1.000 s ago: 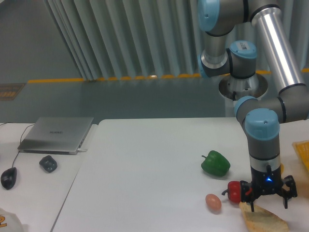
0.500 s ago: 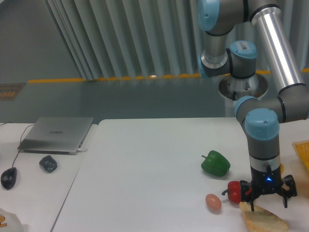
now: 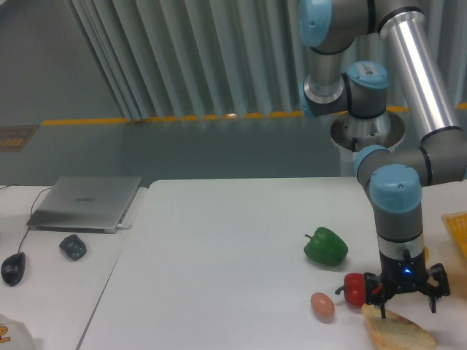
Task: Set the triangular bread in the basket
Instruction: 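Close the gripper on the triangular bread slice, then lift the bread slice and carry it toward the basket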
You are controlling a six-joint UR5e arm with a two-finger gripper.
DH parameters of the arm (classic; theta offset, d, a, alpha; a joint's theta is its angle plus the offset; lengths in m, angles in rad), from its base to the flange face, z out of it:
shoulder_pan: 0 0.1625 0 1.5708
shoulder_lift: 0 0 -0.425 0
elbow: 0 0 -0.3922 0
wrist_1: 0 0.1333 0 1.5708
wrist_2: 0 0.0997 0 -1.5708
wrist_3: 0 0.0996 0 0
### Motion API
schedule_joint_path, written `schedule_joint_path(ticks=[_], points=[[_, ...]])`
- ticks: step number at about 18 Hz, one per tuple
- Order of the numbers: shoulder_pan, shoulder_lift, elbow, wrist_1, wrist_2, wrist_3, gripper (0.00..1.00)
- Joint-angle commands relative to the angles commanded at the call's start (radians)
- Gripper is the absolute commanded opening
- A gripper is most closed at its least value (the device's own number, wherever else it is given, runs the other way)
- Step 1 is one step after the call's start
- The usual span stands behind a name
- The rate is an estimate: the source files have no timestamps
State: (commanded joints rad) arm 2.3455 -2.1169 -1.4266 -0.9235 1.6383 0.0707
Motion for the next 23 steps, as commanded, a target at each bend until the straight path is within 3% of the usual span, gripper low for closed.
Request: schedule_joint_path(ticks=[11,23], points=[[-0.063,-0.014,0.018,0.000,-0.005,-0.080,1.00],[-0.077,-0.041,0.008,0.000,0.002,-0.085,1.00]])
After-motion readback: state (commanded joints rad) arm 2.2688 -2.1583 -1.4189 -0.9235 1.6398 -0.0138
